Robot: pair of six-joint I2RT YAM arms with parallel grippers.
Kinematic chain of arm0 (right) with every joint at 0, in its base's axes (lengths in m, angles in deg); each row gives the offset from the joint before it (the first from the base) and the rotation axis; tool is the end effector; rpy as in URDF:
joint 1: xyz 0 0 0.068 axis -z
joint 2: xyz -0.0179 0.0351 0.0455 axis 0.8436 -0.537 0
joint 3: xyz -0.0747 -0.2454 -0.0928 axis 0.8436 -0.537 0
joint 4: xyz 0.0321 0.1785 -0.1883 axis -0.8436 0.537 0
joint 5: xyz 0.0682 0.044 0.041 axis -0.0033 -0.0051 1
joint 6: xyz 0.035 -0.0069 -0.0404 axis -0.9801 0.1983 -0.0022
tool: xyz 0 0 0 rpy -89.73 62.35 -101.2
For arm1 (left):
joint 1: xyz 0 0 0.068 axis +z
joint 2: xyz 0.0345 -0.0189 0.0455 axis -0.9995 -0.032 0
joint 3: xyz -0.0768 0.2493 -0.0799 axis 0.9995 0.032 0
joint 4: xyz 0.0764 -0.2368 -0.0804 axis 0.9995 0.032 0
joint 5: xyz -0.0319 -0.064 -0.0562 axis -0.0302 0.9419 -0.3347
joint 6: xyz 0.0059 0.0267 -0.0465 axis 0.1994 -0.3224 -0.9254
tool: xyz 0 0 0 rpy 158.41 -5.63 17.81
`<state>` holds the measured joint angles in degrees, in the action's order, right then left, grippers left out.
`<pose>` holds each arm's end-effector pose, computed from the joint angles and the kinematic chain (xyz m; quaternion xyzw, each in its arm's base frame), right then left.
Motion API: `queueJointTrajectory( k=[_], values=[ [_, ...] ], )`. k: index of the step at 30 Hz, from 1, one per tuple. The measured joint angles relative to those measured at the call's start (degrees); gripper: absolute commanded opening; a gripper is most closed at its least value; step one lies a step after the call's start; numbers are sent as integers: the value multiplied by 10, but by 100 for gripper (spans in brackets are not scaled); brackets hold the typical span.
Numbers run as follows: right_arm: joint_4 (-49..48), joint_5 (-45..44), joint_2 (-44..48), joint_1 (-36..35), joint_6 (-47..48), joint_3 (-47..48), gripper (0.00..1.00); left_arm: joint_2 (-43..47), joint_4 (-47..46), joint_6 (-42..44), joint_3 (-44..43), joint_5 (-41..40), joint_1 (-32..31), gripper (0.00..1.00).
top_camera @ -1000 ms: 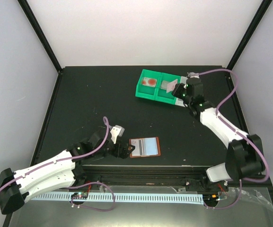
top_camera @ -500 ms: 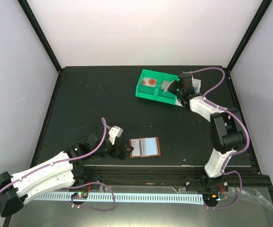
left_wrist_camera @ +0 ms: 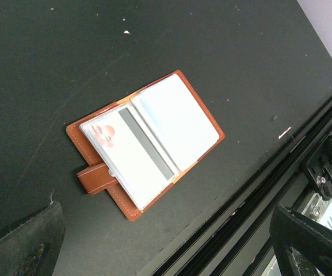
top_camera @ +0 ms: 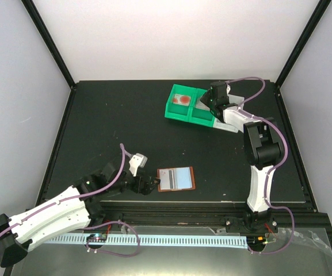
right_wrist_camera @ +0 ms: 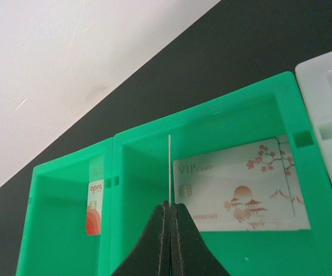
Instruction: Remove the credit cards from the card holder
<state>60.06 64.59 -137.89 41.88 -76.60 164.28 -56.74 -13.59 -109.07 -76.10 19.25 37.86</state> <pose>0.4501 0.1232 0.1939 0.2670 0.8382 0.2239 0.4195 0.0944 -0.1219 0.2170 0.1734 0.8781 -0.3397 0.2889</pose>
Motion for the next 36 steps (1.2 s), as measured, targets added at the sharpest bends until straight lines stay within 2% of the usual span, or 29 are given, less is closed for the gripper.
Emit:
queueJointTrajectory(
  k=[5, 11, 17, 22, 31, 36],
  values=[
    [16, 2, -31, 3, -2, 28, 2, -9, 0, 0, 0, 6, 1, 99],
    [37, 9, -45, 13, -2, 49, 19, -34, -1, 0, 0, 25, 1, 99],
    [71, 19, -46, 19, 3, 68, 24, -40, 5, 0, -4, 26, 1, 99],
    [98, 31, -41, 26, 19, 81, 34, -39, 7, -7, -8, 23, 2, 97],
    [183, 49, -14, 30, 73, 125, 43, -38, 10, -33, -8, 3, 5, 94],
    [211, 91, 24, 30, 113, 122, 43, -34, 6, -52, -1, -12, 9, 92]
  ],
)
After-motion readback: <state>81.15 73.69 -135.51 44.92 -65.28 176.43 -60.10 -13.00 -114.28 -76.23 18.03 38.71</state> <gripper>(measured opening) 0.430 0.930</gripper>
